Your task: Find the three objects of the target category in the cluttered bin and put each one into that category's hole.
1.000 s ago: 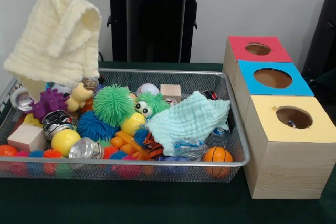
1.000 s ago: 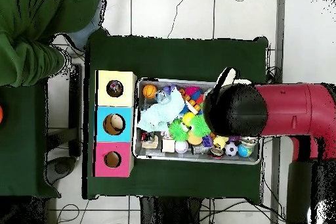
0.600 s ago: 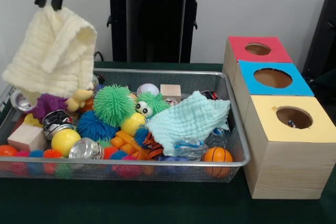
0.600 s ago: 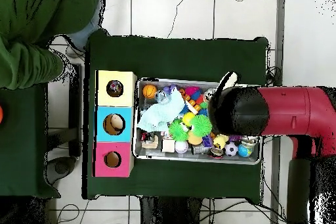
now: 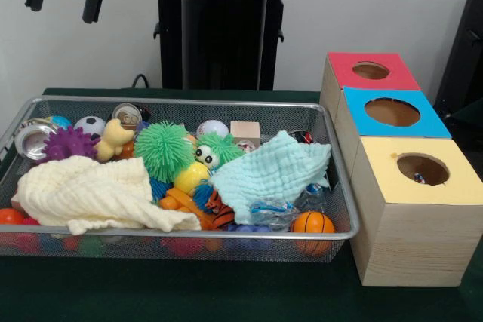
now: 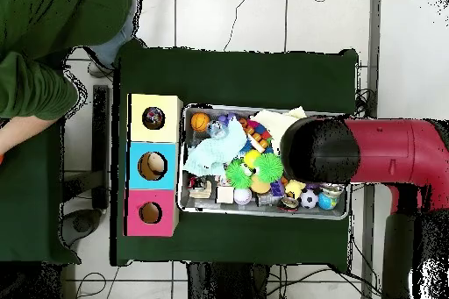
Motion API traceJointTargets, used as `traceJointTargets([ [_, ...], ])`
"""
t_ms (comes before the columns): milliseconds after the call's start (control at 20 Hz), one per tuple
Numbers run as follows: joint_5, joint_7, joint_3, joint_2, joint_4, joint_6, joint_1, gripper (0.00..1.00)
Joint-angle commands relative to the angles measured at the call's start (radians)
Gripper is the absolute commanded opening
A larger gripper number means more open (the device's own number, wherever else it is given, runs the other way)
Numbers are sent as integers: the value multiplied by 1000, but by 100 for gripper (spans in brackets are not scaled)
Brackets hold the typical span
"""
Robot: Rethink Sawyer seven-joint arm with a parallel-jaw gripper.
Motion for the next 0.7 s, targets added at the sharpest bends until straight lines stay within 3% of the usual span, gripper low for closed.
traceJointTargets([
  [50, -40, 139, -81, 28, 93, -23, 59, 100],
  [300, -47, 181, -131, 33, 86, -14, 113, 100],
  [550, -43, 323, -219, 46, 74, 17, 210, 100],
  [700, -18, 412, -273, 74, 79, -15, 254, 100],
])
